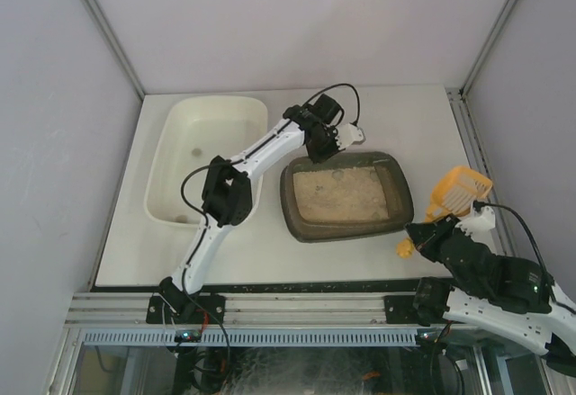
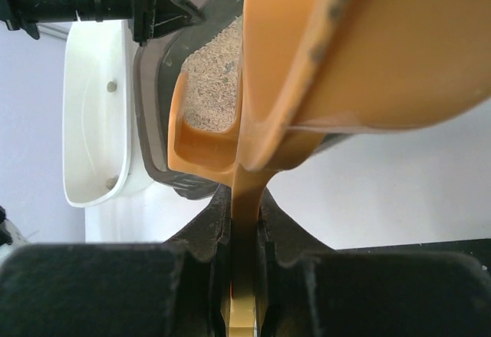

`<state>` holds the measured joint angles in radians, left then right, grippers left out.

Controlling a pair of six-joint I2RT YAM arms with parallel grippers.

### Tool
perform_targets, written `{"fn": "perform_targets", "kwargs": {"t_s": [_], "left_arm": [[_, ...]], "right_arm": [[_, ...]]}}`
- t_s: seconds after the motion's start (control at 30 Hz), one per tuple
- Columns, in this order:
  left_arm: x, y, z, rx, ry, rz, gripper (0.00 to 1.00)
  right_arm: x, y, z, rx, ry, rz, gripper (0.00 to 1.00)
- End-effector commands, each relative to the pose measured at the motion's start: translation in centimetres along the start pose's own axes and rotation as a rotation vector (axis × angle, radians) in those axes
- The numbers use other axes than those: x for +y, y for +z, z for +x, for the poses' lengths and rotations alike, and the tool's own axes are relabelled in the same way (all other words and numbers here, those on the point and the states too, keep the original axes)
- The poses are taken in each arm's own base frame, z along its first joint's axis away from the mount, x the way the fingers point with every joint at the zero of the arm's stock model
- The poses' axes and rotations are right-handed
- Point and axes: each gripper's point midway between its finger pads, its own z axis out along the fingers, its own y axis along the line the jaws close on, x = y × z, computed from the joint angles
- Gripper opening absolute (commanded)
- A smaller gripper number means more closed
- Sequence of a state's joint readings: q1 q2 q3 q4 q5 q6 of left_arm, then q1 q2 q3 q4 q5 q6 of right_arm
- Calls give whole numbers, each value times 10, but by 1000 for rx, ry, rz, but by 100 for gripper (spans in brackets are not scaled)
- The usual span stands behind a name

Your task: Clean the litter box

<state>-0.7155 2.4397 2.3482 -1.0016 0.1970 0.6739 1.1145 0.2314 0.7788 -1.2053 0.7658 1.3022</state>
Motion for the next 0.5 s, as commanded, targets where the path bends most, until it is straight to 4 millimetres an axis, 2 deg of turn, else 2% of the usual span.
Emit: {"fn": "perform_targets", "kwargs": {"t_s": [0.0,0.1,0.2,0.3,0.37,0.47], "left_arm": [[8,-67,-18,-124,-458,-51,0],[3,-76,-12,-127,-603,-49,0],[-7,-80,3,-105,-692,-69,0],[-19,-83,15,-112,-764,-84,0],[-29,-85,23,-104,-806,-90,0],[-43,-85,36,-82,-867,-96,0]], "right_arm": [[16,7,2,-1,-37,-8,0],[26,12,9,30,-94,3,0],[30,19,18,89,-198,60,0],[41,37,41,248,-260,66,0],[56,50,53,332,-261,-1,0],[91,61,49,346,-280,-133,0]]}}
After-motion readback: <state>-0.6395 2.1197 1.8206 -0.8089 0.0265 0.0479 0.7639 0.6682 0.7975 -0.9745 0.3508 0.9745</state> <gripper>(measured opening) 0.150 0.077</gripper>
